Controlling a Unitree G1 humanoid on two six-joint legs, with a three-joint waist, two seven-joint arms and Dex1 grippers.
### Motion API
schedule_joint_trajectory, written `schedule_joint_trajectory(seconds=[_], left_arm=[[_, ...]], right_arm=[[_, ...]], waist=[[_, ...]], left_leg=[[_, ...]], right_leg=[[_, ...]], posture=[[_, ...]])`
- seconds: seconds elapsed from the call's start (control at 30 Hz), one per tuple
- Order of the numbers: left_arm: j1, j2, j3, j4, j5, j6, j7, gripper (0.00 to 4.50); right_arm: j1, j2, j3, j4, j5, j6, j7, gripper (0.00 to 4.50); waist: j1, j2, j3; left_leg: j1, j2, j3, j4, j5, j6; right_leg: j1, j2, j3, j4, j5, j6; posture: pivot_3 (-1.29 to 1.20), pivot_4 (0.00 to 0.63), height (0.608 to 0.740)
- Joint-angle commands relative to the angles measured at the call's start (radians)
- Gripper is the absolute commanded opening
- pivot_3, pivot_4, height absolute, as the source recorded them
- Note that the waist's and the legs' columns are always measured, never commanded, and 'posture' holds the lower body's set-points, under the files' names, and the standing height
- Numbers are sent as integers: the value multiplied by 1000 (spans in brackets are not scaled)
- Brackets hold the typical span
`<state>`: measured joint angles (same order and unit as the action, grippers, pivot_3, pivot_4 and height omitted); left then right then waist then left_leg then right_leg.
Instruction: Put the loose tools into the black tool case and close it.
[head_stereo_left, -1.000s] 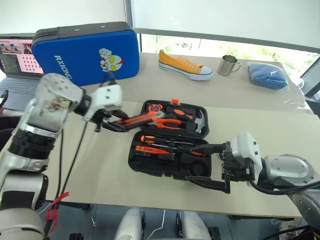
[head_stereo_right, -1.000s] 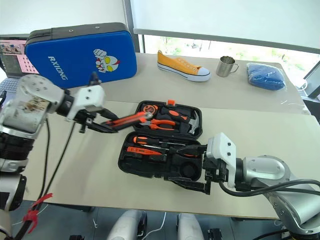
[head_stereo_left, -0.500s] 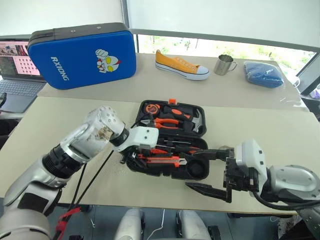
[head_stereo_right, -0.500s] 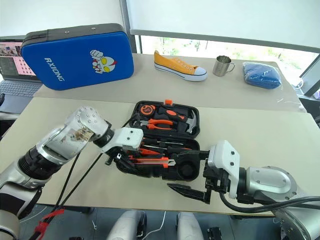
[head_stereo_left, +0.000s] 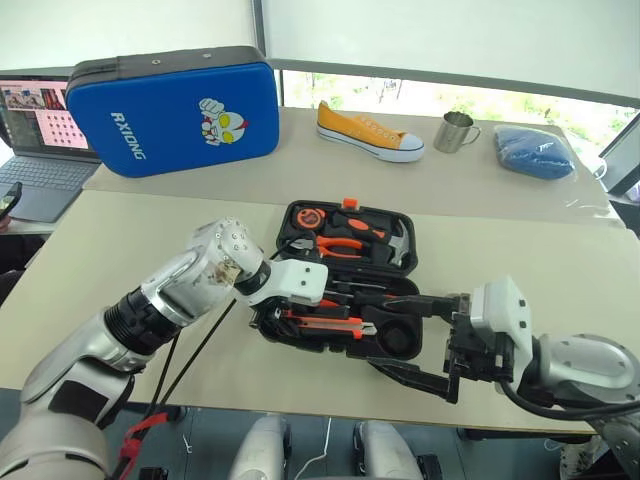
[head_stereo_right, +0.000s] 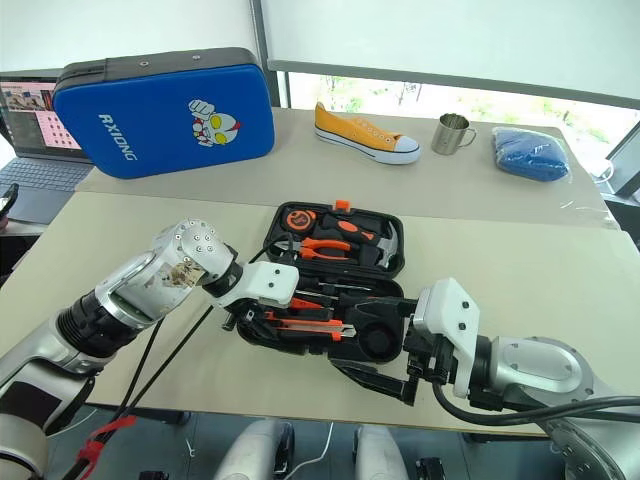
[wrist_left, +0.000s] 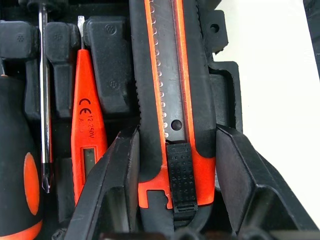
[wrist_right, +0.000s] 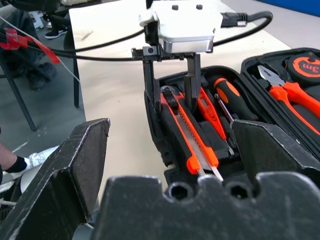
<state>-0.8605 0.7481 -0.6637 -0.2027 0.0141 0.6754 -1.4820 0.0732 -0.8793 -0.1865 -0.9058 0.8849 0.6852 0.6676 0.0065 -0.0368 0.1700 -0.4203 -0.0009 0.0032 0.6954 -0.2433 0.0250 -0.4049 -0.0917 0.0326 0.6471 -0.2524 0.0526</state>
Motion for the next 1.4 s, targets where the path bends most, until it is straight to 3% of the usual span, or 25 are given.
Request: schedule_joint_trajectory(seconds=[0.03,0.23,0.3,0.33,0.5,0.7,0.8,1.13,1.4], left_arm=[[0,25,-20,-35,-1,-40,-57,1714],[-3,14,-14,-10,19,-73,-55,1714],[-14,3,8,-2,7,-61,-51,2714],[-22,2,29,-2,-9,-41,-53,2858],[-51,33,134,-21,-92,52,-77,4447],[-44,43,260,-61,-236,151,-67,4447],[-6,42,238,-64,-220,76,-45,3822],[10,18,129,-20,-182,-20,-55,13],[36,8,64,10,-97,-109,-27,13]], right_arm=[[-3,-4,-26,-23,20,-3,-14,4500],[-23,-1,-24,-8,31,-1,-19,4500],[-30,0,-16,-6,31,1,-23,4500],[-32,1,-12,-7,31,1,-24,4500],[-23,4,-1,-2,20,-8,-16,4500],[3,0,-15,15,2,-27,16,4500],[3,-4,-18,22,-3,-30,33,4500],[7,-20,-49,31,4,-23,65,4500],[30,-15,-52,15,2,-23,54,4500]], waist=[[0,0,0],[-1,0,0],[-1,1,0],[-1,1,0],[-1,1,0],[-5,1,0],[-2,1,0],[0,1,0],[2,1,0]], left_leg=[[0,0,0,0,0,0],[0,0,0,0,0,0],[0,0,0,0,0,0],[0,0,0,0,0,0],[0,0,0,0,0,0],[0,1,0,0,0,0],[0,1,0,0,0,0],[0,0,0,0,0,0],[0,0,0,0,0,0]], right_leg=[[0,0,0,0,0,0],[0,1,0,0,0,0],[0,1,0,0,0,0],[0,0,0,0,0,0],[-1,1,0,0,0,0],[-1,1,0,0,0,0],[0,0,0,0,0,0],[0,0,0,0,0,0],[0,0,0,0,0,0]], posture=[[0,150,739],[0,150,739],[0,150,739],[0,150,739],[0,150,739],[0,150,739],[0,150,739],[0,150,739],[0,150,739]])
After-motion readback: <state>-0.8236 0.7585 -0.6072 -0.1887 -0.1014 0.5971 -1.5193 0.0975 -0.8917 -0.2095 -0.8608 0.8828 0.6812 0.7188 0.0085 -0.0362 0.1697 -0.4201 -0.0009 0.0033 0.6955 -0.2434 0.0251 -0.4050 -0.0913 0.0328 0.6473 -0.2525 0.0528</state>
